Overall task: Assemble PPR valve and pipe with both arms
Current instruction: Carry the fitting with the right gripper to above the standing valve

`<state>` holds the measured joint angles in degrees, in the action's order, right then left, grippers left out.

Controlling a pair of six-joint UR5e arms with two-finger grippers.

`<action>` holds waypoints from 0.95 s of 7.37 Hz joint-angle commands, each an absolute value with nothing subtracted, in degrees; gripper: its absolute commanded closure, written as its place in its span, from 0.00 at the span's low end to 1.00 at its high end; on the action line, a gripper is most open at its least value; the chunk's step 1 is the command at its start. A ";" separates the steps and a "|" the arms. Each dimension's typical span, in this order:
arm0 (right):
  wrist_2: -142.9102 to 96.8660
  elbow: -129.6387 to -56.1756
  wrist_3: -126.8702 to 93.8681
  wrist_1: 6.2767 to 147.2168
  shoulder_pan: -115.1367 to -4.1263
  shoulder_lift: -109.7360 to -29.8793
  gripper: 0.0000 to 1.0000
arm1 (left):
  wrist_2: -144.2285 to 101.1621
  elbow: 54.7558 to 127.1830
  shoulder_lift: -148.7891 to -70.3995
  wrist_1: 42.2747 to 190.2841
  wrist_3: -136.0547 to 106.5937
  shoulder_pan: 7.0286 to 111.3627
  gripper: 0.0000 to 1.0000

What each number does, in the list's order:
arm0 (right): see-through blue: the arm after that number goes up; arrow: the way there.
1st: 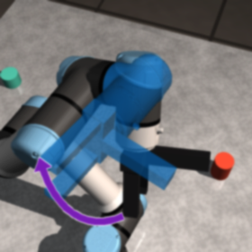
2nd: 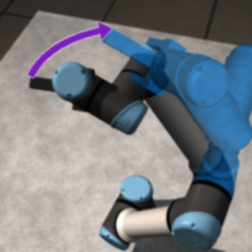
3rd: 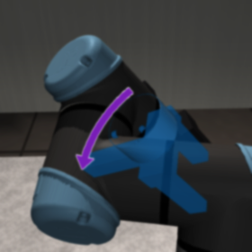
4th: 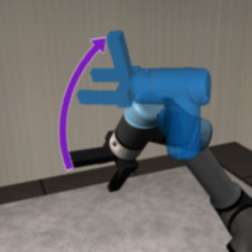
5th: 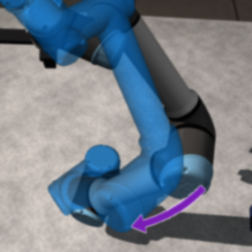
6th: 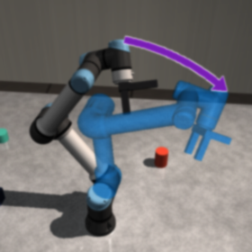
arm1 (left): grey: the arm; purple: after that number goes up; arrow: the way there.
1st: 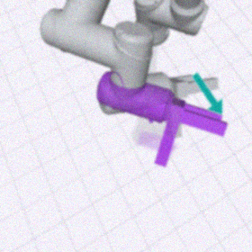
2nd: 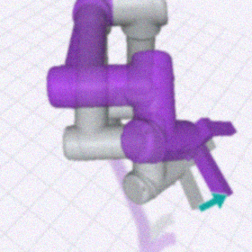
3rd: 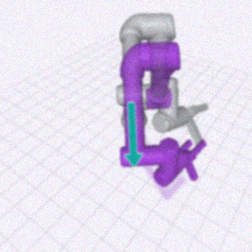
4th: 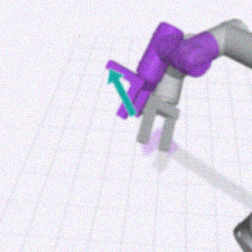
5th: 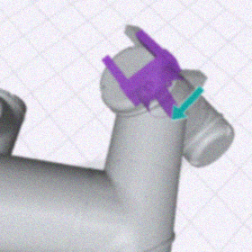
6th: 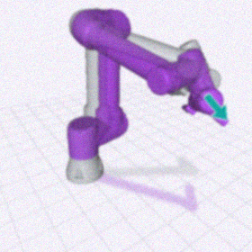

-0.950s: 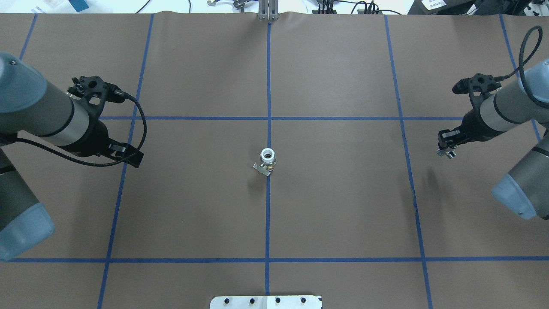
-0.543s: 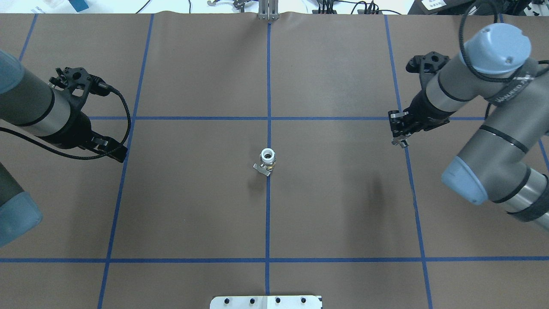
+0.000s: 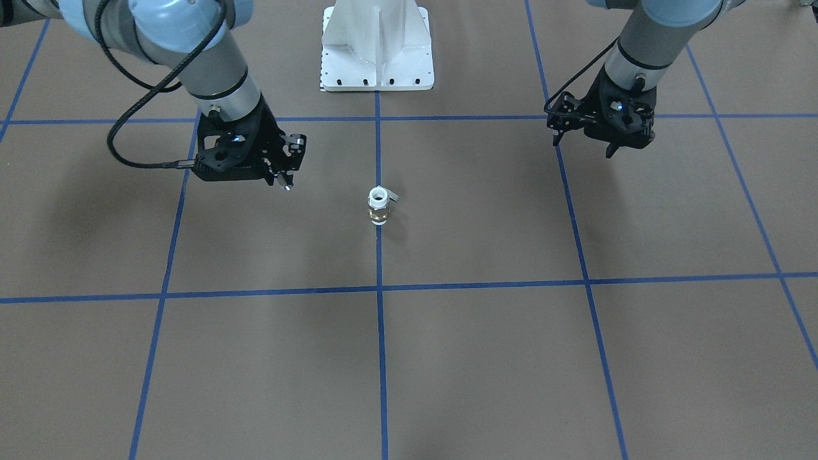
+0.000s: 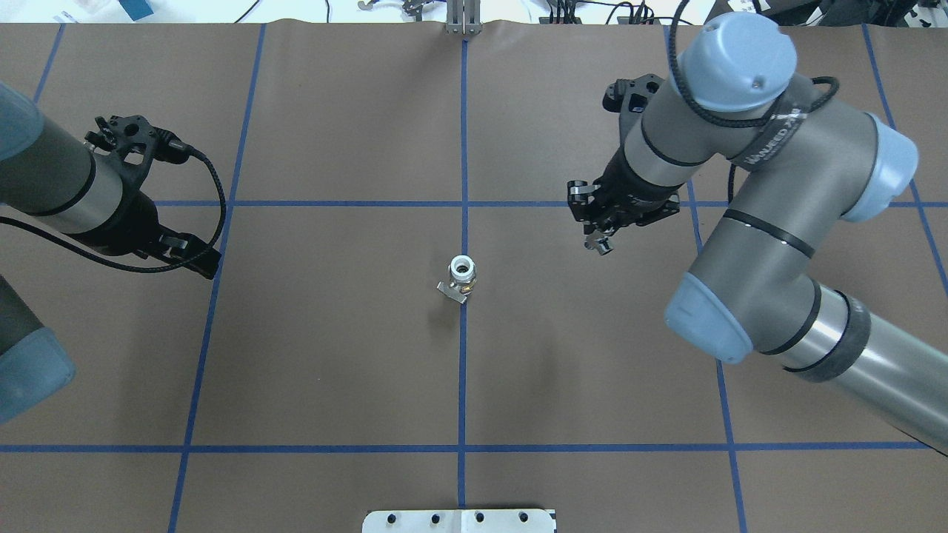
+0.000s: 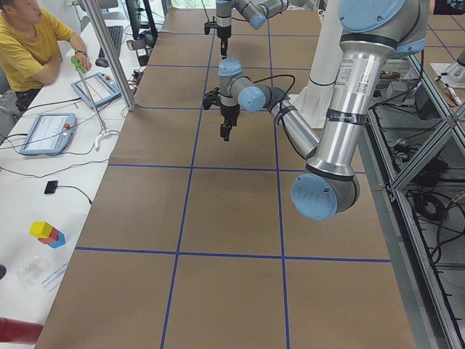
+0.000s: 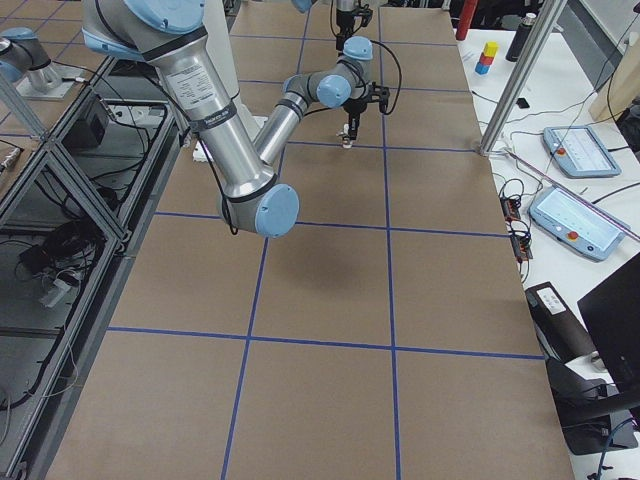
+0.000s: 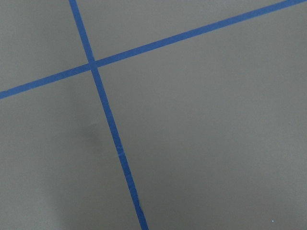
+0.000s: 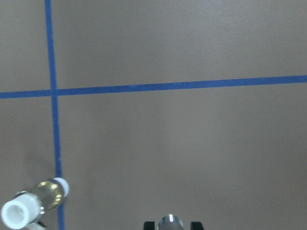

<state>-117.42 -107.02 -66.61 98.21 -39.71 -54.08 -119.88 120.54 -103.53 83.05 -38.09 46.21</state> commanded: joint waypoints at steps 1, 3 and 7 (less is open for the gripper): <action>-114.09 -102.94 -70.75 102.80 -36.57 -45.57 1.00 | -119.88 120.32 -103.62 83.06 -38.58 46.14 0.01; -110.16 -98.73 -74.25 103.54 -33.68 -40.81 1.00 | -119.88 120.23 -103.71 83.06 -38.58 46.14 0.01; -105.03 -91.06 -76.82 103.27 -30.15 -36.21 1.00 | -119.88 120.15 -103.71 83.06 -38.58 46.14 0.01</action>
